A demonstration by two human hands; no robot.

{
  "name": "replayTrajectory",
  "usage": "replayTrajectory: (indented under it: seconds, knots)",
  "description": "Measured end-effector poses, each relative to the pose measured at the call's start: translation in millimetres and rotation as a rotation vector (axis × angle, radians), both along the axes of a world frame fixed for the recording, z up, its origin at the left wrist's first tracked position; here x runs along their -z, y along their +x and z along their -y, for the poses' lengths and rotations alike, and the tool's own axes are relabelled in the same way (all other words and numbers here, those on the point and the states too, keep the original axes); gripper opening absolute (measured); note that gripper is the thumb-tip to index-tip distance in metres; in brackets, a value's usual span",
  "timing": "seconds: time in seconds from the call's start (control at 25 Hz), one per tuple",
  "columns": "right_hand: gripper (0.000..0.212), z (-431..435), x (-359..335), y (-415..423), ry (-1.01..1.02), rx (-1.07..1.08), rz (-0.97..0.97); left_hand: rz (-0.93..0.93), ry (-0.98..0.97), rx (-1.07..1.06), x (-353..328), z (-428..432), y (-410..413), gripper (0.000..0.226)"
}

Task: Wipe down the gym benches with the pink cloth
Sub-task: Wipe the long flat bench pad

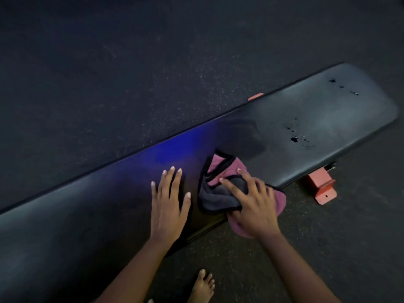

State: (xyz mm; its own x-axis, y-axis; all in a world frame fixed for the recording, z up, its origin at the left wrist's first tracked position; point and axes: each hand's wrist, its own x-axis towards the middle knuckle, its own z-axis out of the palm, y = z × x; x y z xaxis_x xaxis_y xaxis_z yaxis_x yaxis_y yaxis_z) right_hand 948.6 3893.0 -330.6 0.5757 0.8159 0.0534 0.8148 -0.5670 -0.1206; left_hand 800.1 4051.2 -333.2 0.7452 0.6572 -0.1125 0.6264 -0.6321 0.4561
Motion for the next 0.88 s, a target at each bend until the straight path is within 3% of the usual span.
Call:
replayTrajectory:
  seconds: [0.28,0.44,0.56,0.64,0.72,0.88]
  knots:
    - [0.06,46,-4,164,-0.083,0.428,0.008,-0.034,0.053,0.223,7,37,132,0.066]
    - [0.058,48,-9,221,-0.115,0.458,0.015,-0.138,0.241,0.224,23,48,153,0.063]
    - [0.055,39,-21,235,-0.058,0.494,-0.05,-0.131,0.258,0.219,25,48,151,0.06]
    - [0.055,21,-32,223,0.054,0.437,-0.056,-0.147,0.267,0.225,25,49,153,0.06]
    - [0.057,-12,-36,196,0.125,0.229,-0.085,-0.165,0.288,0.236,24,50,154,0.062]
    - [0.058,-71,-20,164,-0.087,-0.135,-0.125,-0.213,0.311,0.247,23,49,155,0.059]
